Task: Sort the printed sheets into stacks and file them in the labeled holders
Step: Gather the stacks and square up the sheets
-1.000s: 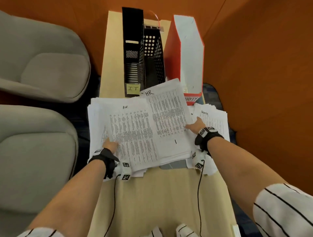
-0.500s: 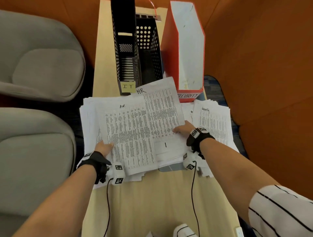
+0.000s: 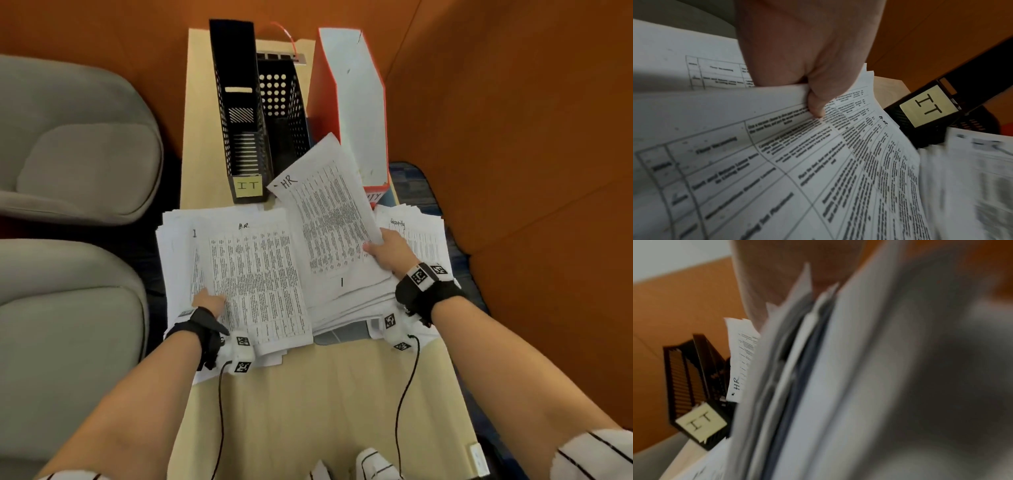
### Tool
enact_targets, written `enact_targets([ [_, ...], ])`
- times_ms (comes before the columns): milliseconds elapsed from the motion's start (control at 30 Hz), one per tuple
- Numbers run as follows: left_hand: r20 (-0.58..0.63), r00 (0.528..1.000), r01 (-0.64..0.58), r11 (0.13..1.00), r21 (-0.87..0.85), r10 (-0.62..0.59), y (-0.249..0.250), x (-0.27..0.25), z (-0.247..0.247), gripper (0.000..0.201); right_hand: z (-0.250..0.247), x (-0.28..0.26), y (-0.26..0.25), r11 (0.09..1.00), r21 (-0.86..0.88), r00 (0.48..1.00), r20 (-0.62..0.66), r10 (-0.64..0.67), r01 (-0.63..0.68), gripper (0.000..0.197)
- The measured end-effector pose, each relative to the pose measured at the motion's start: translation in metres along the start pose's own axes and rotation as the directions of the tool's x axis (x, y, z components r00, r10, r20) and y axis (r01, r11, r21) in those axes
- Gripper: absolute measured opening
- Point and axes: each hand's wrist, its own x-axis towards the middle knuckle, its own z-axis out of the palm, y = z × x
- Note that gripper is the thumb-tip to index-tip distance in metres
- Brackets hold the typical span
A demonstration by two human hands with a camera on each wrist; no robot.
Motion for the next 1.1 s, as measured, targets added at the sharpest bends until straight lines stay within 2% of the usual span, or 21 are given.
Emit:
enact_targets([
  [100, -0.032, 0.999, -0.017, 0.995, -0.095, 0.014, -0.001, -0.003, -0.001, 0.041, -0.032, -0.025, 0.015, 0.993, 0.105, 0.989, -0.147, -0.032, 0.047, 0.017],
  [167, -0.071, 0.996, -0.064, 0.969, -0.24, 0.048, 0.003, -0.013, -0.001, 0.043, -0.047, -0.041, 0.03, 0.984, 0.172, 0.986, -0.166, -0.019, 0.048, 0.017],
  [233, -0.047, 0.994, -0.106, 0.881, -0.462, 0.095, 0.015, -0.028, -0.001, 0.033, -0.054, -0.054, 0.044, 0.977, 0.21, 0.984, -0.18, -0.007, 0.045, 0.025],
  [300, 0.014, 0.982, -0.139, 0.764, -0.63, 0.19, 0.031, -0.045, -0.003, 0.023, -0.055, -0.066, 0.055, 0.956, 0.292, 0.981, -0.188, 0.039, 0.018, 0.029],
  [433, -0.016, 0.959, -0.183, 0.577, -0.796, 0.282, 0.062, -0.082, -0.001, 0.039, -0.05, -0.089, 0.064, 0.91, 0.415, 0.99, -0.129, 0.051, 0.007, 0.032],
  [467, -0.032, 0.948, -0.212, 0.552, -0.807, 0.317, 0.069, -0.094, 0.002, 0.045, -0.048, -0.096, 0.064, 0.903, 0.43, 0.993, -0.111, 0.04, 0.012, 0.033],
  [500, -0.034, 0.93, -0.25, 0.565, -0.786, 0.365, 0.077, -0.112, 0.005, 0.052, -0.044, -0.1, 0.064, 0.896, 0.444, 0.995, -0.094, 0.02, 0.024, 0.035],
  [600, -0.076, 0.88, -0.405, 0.66, -0.633, 0.468, 0.088, -0.142, 0.023, 0.039, -0.035, -0.12, 0.06, 0.878, 0.473, 0.997, -0.005, -0.074, 0.067, 0.037],
  [667, -0.164, 0.874, -0.479, 0.746, -0.462, 0.458, 0.087, -0.15, 0.038, 0.035, -0.034, -0.134, 0.054, 0.855, 0.509, 0.987, 0.066, -0.149, 0.095, 0.038],
  [700, -0.21, 0.884, -0.468, 0.793, -0.389, 0.418, 0.085, -0.157, 0.042, 0.037, -0.035, -0.141, 0.051, 0.836, 0.539, 0.98, 0.096, -0.177, 0.098, 0.038],
  [767, -0.249, 0.919, -0.387, 0.819, -0.424, 0.306, 0.073, -0.161, 0.051, 0.05, -0.04, -0.153, 0.048, 0.801, 0.594, 0.967, 0.149, -0.205, 0.078, 0.037],
  [833, -0.173, 0.953, -0.304, 0.735, -0.606, 0.25, 0.059, -0.164, 0.054, 0.07, -0.046, -0.162, 0.051, 0.782, 0.62, 0.956, 0.192, -0.22, 0.055, 0.036],
  [900, -0.087, 0.951, -0.271, 0.661, -0.7, 0.298, 0.049, -0.174, 0.053, 0.077, -0.049, -0.167, 0.06, 0.752, 0.659, 0.941, 0.243, -0.234, 0.017, 0.039],
  [933, -0.06, 0.926, -0.305, 0.643, -0.703, 0.373, 0.047, -0.182, 0.052, 0.068, -0.05, -0.17, 0.063, 0.732, 0.681, 0.934, 0.269, -0.236, -0.011, 0.045],
  [1000, -0.134, 0.861, -0.452, 0.618, -0.643, 0.491, 0.046, -0.197, 0.051, 0.049, -0.049, -0.173, 0.069, 0.704, 0.708, 0.924, 0.306, -0.229, -0.06, 0.064],
  [1033, -0.201, 0.824, -0.53, 0.597, -0.603, 0.529, 0.049, -0.211, 0.049, 0.046, -0.049, -0.177, 0.067, 0.72, 0.693, 0.922, 0.302, -0.242, -0.039, 0.065],
  [1100, -0.294, 0.753, -0.639, 0.546, -0.542, 0.589, 0.047, -0.228, 0.049, 0.043, -0.049, -0.184, 0.063, 0.763, 0.64, 0.912, 0.254, -0.322, 0.091, 0.054],
])
